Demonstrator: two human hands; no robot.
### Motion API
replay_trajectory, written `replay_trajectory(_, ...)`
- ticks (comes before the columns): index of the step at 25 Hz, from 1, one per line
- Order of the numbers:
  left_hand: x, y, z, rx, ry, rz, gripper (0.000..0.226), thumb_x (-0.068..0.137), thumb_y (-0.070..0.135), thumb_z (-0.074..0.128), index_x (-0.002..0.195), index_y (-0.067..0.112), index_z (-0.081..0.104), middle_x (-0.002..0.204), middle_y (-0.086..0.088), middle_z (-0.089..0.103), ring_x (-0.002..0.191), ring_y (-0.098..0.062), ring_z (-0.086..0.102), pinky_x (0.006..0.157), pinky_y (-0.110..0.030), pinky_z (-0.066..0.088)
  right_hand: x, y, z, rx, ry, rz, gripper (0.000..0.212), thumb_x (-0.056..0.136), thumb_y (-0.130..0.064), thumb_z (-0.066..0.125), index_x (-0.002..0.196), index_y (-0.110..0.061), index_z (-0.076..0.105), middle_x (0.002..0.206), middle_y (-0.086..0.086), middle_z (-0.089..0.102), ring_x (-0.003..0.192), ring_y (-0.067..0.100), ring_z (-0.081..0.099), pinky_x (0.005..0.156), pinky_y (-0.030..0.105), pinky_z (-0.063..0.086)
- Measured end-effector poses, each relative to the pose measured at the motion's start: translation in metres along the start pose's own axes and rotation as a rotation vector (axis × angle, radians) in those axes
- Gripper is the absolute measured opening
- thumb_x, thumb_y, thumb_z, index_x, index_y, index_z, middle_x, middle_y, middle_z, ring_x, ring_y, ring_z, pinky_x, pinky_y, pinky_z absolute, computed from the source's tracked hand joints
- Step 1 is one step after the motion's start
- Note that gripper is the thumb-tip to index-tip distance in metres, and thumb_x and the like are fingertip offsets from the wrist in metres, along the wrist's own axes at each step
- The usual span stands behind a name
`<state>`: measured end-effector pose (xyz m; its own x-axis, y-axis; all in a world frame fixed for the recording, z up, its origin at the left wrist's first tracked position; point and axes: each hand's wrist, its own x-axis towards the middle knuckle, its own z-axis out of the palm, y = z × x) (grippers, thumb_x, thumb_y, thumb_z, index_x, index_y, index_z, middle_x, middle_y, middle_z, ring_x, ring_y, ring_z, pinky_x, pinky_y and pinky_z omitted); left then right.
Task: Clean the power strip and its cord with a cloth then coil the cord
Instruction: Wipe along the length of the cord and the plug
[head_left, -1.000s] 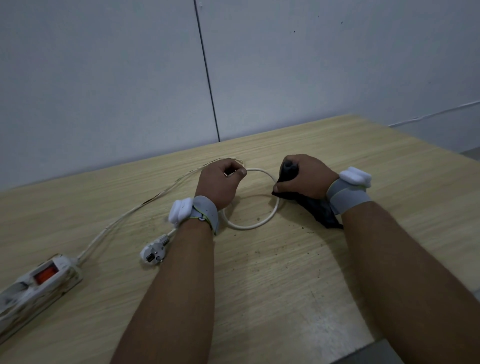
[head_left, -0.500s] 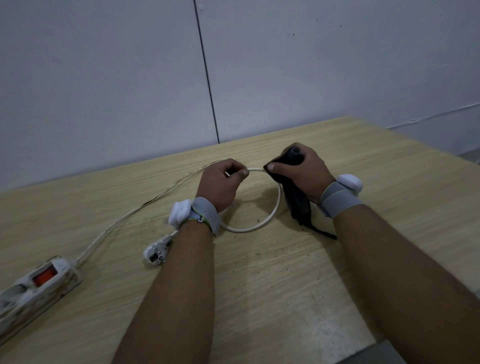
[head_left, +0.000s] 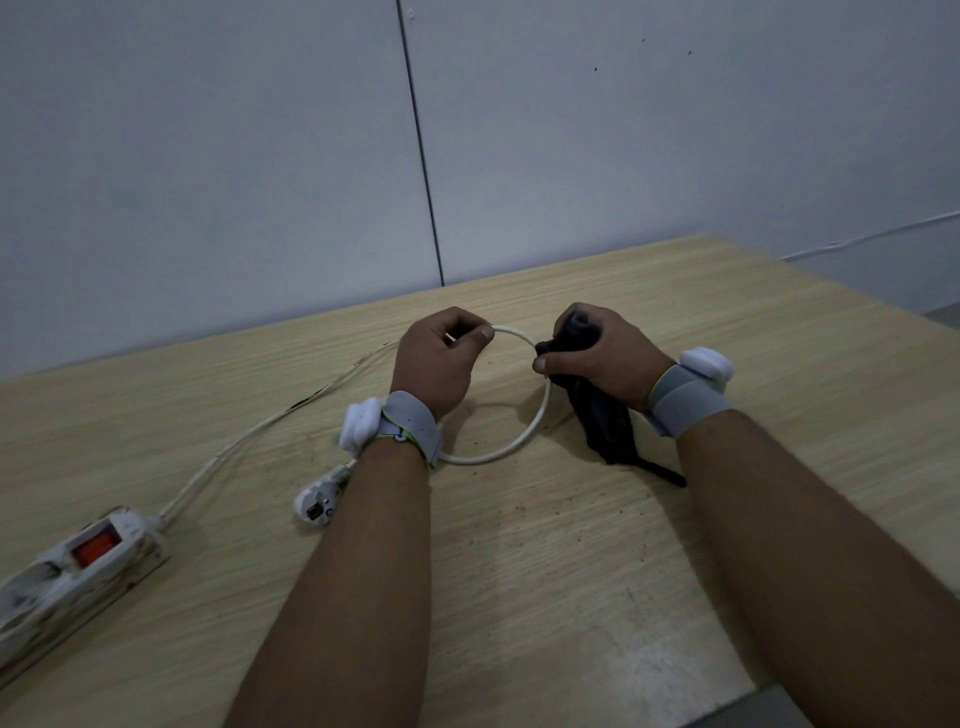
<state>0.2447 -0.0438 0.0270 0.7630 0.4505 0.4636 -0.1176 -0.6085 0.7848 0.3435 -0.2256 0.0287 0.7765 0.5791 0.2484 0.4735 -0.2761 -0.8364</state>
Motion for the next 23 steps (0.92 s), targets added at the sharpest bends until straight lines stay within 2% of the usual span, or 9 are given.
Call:
replay_trajectory(5,0.000,0.001,-0.004,0.123,-0.086,-0.038,0.007,0.088,0.024,0.065,0.083,0.024,0.069,0.068,0.018,0.058,0.057,0.008,0.051,0.051,-0.004,0.032,-0.001,0.001,-0.001,-0.048,0.012,-0.035,0.033,0.061,-0.031,0.087,0.075,-0.025,0.057,0.071,-0.006,0.063,0.063,0.008,0.058,0.062,0.025,0.048)
replay_trajectory(9,0.004,0.013,-0.004,0.242,-0.182,0.000,0.013,0.088,0.033,0.065,0.098,0.028,0.071,0.084,0.012,0.066,0.073,-0.003,0.059,0.064,-0.015,0.040,-0.001,0.000,-0.001,-0.045,-0.031,-0.078,0.033,0.062,-0.027,0.086,0.074,-0.027,0.055,0.069,-0.008,0.061,0.063,0.009,0.057,0.062,0.027,0.046)
replay_trajectory(12,0.003,0.019,0.004,0.282,-0.248,0.049,0.010,0.088,0.027,0.065,0.093,0.024,0.073,0.081,0.013,0.064,0.074,-0.006,0.058,0.069,-0.020,0.041,-0.002,0.001,-0.002,-0.030,-0.019,-0.102,0.032,0.063,-0.025,0.086,0.074,-0.027,0.055,0.067,-0.010,0.060,0.061,0.007,0.056,0.060,0.023,0.044)
replay_trajectory(14,0.003,0.018,0.006,0.250,-0.218,0.034,0.006,0.089,0.024,0.065,0.086,0.024,0.070,0.074,0.015,0.061,0.067,0.000,0.054,0.063,-0.020,0.039,-0.002,0.000,-0.002,-0.056,0.020,-0.106,0.031,0.064,-0.024,0.085,0.076,-0.025,0.056,0.070,-0.008,0.061,0.063,0.009,0.056,0.060,0.023,0.043)
replay_trajectory(17,0.002,0.016,0.007,0.225,-0.147,0.021,0.008,0.089,0.023,0.065,0.081,0.026,0.067,0.069,0.020,0.057,0.062,0.004,0.050,0.055,-0.012,0.033,-0.001,-0.002,0.000,-0.176,0.004,-0.099,0.030,0.066,-0.024,0.082,0.080,-0.019,0.056,0.077,-0.001,0.062,0.073,0.019,0.058,0.065,0.029,0.045)
replay_trajectory(23,0.004,0.014,0.003,0.152,-0.037,0.031,0.008,0.089,0.022,0.064,0.083,0.023,0.068,0.071,0.019,0.058,0.061,0.005,0.049,0.056,-0.010,0.032,-0.006,-0.007,-0.005,-0.210,-0.136,-0.070,0.025,0.071,-0.021,0.080,0.084,-0.017,0.058,0.083,0.002,0.064,0.076,0.018,0.058,0.068,0.029,0.045)
